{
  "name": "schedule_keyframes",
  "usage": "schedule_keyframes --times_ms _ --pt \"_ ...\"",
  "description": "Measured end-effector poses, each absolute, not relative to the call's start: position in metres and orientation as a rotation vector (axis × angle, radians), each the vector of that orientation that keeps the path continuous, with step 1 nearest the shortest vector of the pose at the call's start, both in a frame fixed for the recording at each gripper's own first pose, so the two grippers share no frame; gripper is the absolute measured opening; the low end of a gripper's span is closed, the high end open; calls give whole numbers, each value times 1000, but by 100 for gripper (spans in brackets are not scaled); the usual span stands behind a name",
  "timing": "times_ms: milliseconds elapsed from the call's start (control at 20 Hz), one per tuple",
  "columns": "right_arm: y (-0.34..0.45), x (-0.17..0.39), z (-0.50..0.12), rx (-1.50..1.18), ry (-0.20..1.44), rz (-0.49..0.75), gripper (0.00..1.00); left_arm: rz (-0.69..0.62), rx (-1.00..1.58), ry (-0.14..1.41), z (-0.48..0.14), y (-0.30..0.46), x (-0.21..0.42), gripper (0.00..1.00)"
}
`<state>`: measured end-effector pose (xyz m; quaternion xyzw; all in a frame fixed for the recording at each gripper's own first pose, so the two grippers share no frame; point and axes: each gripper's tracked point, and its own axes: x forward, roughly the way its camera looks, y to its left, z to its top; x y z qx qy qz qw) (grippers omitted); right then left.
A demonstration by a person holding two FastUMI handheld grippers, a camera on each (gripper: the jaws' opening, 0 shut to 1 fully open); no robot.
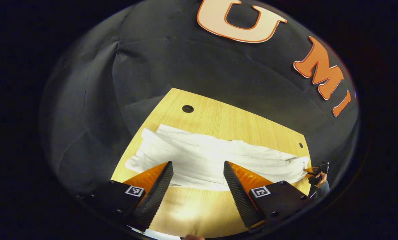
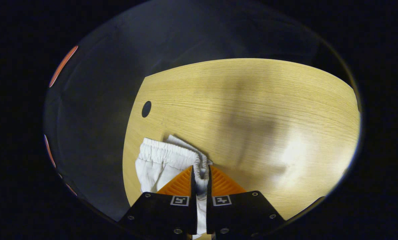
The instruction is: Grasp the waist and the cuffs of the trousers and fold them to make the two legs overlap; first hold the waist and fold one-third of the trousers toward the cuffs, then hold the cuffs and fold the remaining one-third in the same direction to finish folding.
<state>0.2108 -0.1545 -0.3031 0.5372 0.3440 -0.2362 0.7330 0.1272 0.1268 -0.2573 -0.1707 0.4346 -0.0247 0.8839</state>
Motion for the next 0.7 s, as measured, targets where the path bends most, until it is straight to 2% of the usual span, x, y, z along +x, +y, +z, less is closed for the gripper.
schedule_keyframes --times_ms 150,200,450,650,700 --pt "-150 213 -264 1213 628 -392 10 -46 -320 926 -276 127 113 97" --pt "-149 211 -255 1210 603 -366 10 -52 -321 941 -282 125 108 100" --pt "-159 191 -227 1142 530 -263 10 -128 -333 973 -308 115 90 100" --pt "-174 183 -232 1105 453 -161 10 -172 -368 1010 -336 117 79 97" --pt "-172 185 -233 1090 444 -151 10 -179 -388 1019 -341 120 77 100"
